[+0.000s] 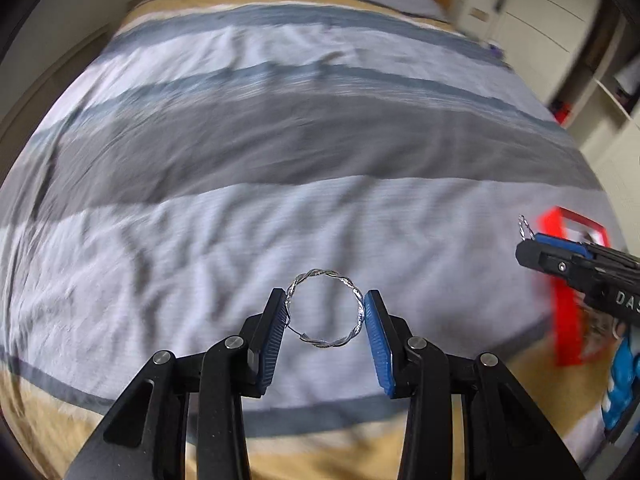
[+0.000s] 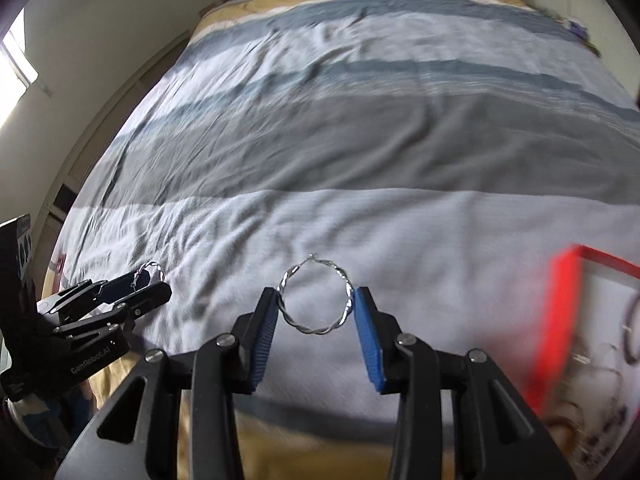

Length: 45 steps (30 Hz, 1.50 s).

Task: Organize jewelry
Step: 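Carry the hoops into the red box with both tools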

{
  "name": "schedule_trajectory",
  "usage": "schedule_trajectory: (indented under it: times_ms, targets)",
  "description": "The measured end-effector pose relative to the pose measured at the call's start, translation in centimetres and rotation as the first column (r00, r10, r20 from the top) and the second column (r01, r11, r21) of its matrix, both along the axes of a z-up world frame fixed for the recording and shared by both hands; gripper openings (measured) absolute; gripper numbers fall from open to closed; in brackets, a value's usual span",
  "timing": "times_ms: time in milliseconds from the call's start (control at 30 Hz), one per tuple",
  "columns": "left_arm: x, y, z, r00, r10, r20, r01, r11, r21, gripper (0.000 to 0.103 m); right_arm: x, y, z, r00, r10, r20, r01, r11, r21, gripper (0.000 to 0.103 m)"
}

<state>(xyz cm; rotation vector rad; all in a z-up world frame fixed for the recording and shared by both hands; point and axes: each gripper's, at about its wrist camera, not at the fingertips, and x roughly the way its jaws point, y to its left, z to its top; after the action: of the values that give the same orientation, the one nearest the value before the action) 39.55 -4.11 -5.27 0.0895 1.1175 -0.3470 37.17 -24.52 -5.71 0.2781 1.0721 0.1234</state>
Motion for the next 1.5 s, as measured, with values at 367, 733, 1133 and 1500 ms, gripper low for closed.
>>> schedule_trajectory:
  times_ms: [367, 733, 1133, 1500]
  targets:
    - [-4.9, -19.7, 1.8, 0.939, -0.345, -0.007, 0.343, 0.935, -0.094, 0.039, -9.0, -16.9, -0.8, 0.958, -0.281, -0.061, 0.271, 0.954, -0.129, 0.037]
    - [-6.2, -32.7, -2.9, 0.886, -0.464, -0.020, 0.463, 0.886, -0.018, 0.039, -11.6, -22.0, -4.4, 0.964, -0.247, -0.101, 0.229, 0.960, -0.161, 0.037]
    - [-8.3, -32.4, -6.3, 0.899, -0.438, 0.014, 0.438, 0.899, 0.003, 0.039, -13.5, -20.6, -6.7, 0.985, -0.169, -0.044, 0.155, 0.961, -0.229, 0.037]
    - [-8.4, -30.6, -4.3, 0.921, -0.368, 0.129, 0.378, 0.923, -0.065, 0.047, -13.4, -20.7, -5.9, 0.981, -0.186, 0.057, 0.194, 0.937, -0.289, 0.045]
